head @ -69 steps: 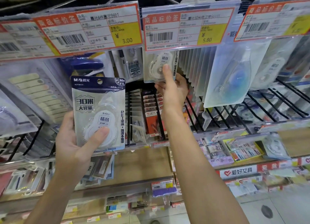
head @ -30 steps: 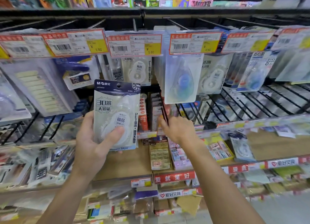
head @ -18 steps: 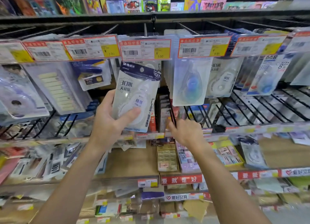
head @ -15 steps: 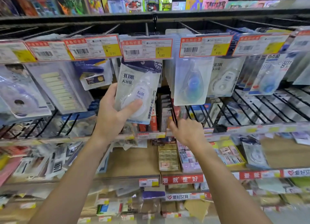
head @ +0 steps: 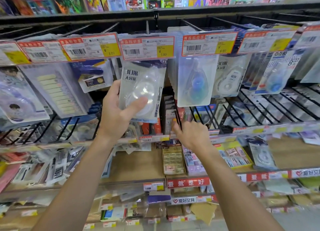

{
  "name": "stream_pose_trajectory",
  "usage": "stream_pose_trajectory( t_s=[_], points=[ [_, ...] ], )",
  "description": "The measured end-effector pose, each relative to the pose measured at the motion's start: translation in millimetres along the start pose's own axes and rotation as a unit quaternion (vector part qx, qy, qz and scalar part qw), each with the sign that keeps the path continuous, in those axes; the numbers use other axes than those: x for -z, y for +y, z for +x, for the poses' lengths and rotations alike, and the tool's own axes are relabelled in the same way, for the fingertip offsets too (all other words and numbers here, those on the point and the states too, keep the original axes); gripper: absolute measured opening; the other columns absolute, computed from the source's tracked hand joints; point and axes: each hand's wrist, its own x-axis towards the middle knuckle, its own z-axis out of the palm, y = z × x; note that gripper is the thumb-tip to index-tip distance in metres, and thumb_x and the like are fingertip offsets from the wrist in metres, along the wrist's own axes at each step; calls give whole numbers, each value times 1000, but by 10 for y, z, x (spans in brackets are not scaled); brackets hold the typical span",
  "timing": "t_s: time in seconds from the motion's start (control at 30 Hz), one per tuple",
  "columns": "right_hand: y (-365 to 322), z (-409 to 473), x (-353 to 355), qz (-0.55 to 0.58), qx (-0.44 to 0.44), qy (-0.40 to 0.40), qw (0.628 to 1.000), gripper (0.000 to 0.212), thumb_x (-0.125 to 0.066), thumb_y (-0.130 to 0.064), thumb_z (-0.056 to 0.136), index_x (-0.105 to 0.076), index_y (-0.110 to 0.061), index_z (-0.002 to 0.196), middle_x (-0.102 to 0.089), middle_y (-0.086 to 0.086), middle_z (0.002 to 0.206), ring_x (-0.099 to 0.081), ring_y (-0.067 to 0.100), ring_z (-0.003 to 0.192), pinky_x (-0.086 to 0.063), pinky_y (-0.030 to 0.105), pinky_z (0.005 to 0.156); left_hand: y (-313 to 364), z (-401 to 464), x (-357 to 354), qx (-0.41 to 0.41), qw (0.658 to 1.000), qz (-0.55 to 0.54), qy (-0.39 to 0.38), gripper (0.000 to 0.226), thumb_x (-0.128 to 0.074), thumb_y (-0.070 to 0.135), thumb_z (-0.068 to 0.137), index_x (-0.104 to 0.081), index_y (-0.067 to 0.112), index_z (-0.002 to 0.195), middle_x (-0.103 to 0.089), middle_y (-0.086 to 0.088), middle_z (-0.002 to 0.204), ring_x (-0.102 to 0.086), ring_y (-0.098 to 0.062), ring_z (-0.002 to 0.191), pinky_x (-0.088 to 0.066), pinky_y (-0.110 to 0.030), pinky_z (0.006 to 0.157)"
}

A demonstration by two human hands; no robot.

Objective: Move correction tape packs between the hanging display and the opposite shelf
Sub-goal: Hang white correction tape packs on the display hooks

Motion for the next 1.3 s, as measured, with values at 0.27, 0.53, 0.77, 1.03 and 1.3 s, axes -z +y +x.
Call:
stream_pose_trajectory(
  t_s=[0.27, 0.53, 0.77, 1.03, 1.3],
  points=[
    [28, 46, -147, 24, -37, 24, 999, 58, -24, -52, 105, -60, -10, 86, -69, 13, 83, -68, 34, 82, -40, 35, 63, 8, 194, -54, 21, 998, -57, -10, 54, -73, 27, 88, -49, 12, 134, -68, -13, 123, -68, -42, 102, -56, -24, 58],
    [34, 53, -154, 18, -46, 21, 999, 58, -25, -50, 106, -64, -9, 91, -62, 10, 77, -65, 33, 78, -36, 34, 61, 3, 83, -64, 53, 996, -68, -9, 48, -72, 17, 88, -52, 7, 130, -72, -8, 112, -72, -36, 93, -52, -20, 48],
    [25, 36, -144, 0, -49, 21, 999, 61, -22, -51, 105, -64, -10, 91, -55, 7, 72, -49, 28, 65, -34, 33, 59, -79, 238, -118, 99, 993, -59, 32, 38, -71, 17, 92, -54, 11, 125, -72, -10, 114, -73, -31, 90, -50, -21, 44],
    [-23, 0, -65, 19, -47, 17, 999, 50, -27, -46, 106, -50, -12, 78, -56, 8, 74, -68, 34, 79, -44, 34, 64, -339, 354, -194, 110, 990, -45, 80, 25, -74, 22, 90, -59, 23, 111, -72, -1, 106, -73, -25, 88, -50, -26, 39],
    [-41, -8, -53, 18, -54, 7, 998, 52, -27, -47, 106, -52, -11, 77, -62, 11, 77, -68, 34, 80, -41, 34, 62, -555, 568, -261, 138, 982, -28, 125, 31, -78, 28, 87, -51, 18, 99, -66, -1, 103, -70, -15, 80, -52, -26, 42]
  ],
)
